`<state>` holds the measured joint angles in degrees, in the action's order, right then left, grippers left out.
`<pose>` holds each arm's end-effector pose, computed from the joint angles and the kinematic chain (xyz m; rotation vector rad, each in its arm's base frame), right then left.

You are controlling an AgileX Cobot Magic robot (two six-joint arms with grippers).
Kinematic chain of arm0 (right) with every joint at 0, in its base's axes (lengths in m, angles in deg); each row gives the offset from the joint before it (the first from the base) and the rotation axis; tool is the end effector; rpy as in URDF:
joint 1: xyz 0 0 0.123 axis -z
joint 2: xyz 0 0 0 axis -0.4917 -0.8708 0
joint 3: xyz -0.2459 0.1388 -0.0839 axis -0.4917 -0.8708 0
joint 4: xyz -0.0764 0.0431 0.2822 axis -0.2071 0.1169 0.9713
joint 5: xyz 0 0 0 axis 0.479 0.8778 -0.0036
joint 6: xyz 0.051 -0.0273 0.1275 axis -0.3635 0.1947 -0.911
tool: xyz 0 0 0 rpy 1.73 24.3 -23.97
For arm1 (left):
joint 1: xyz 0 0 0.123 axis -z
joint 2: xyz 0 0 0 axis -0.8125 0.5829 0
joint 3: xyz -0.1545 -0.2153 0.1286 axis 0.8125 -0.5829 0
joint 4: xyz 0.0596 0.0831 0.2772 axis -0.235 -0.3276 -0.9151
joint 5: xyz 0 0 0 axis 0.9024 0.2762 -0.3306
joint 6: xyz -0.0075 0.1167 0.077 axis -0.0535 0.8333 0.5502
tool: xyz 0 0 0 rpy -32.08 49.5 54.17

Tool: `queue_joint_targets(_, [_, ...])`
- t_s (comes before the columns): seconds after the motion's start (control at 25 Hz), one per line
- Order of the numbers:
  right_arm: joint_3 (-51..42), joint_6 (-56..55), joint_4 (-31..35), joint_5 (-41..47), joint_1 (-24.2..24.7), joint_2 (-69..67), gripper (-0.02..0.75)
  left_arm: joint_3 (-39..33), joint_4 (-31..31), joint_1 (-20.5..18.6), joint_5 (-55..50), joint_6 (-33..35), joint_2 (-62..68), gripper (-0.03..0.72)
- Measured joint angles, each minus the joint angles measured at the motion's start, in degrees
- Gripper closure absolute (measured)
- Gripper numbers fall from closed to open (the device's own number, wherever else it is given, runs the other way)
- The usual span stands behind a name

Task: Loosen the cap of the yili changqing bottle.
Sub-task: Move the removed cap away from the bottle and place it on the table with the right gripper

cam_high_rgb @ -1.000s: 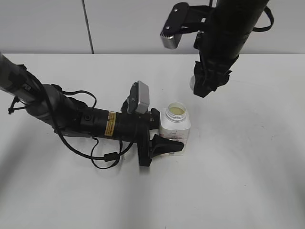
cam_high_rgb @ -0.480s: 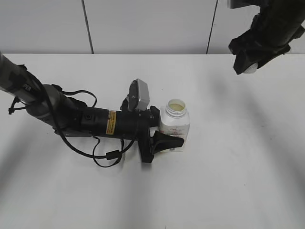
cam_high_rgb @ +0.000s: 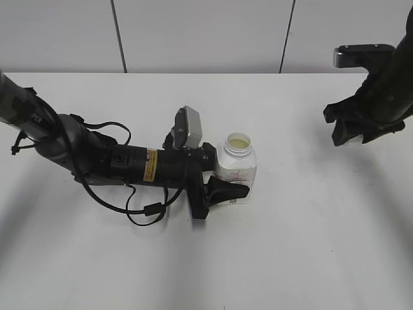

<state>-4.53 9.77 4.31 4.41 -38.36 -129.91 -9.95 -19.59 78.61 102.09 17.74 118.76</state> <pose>0.4139 0.0734 0.1247 -0.2746 2.8355 0.1135 0.3631 -0.2943 -0.0032 1.3825 1.4896 -1.0412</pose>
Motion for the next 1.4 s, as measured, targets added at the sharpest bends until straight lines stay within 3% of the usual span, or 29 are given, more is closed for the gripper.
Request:
queue_joint_targets(0.72, [-14.0, -7.7, 0.1, -19.9, 0.1, -0.2, 0.349, 0.0, 0.1, 0.0, -0.1, 0.0, 0.0, 0.270])
queue_joint_targets(1.28, [-14.8, -8.3, 0.1, -21.4, 0.1, -5.4, 0.349, 0.0, 0.1, 0.0, -0.1, 0.0, 0.0, 0.270])
queue_joint_targets(1.4, [-14.8, -8.3, 0.1, -21.3, 0.1, -5.4, 0.302, 0.0, 0.1, 0.0, -0.1, 0.0, 0.0, 0.270])
